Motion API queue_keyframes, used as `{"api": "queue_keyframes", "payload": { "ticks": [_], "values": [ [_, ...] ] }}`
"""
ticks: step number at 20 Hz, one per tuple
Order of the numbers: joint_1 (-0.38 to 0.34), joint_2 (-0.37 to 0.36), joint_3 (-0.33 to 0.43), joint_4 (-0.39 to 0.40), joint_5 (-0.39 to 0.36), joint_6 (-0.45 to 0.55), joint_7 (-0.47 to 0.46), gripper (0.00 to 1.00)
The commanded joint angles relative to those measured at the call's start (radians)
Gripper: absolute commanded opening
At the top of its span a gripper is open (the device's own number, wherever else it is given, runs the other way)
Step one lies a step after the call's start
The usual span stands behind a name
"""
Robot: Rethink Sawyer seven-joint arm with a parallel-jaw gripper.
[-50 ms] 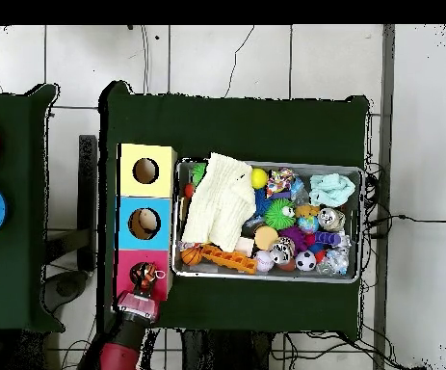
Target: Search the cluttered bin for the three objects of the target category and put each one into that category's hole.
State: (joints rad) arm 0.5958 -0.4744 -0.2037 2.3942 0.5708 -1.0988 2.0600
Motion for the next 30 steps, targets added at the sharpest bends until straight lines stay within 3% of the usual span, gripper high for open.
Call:
{"api": "queue_keyframes", "payload": {
  "ticks": [1,9,10,13,17,19,30],
  "values": [
    [-0.153,0.275,0.129,-0.260,0.148,0.124,0.263,0.00],
    [-0.193,0.246,0.172,-0.229,0.154,0.093,0.202,0.00],
    [-0.206,0.243,0.185,-0.222,0.154,0.083,0.186,1.00],
    [-0.187,0.245,0.189,-0.216,0.213,0.062,0.174,1.00],
    [-0.194,0.248,0.210,-0.211,0.238,0.039,0.158,1.00],
    [-0.221,0.252,0.220,-0.215,0.187,0.041,0.181,1.00],
    [-0.294,0.245,0.250,-0.195,0.082,0.003,0.176,1.00]
  ]
}}
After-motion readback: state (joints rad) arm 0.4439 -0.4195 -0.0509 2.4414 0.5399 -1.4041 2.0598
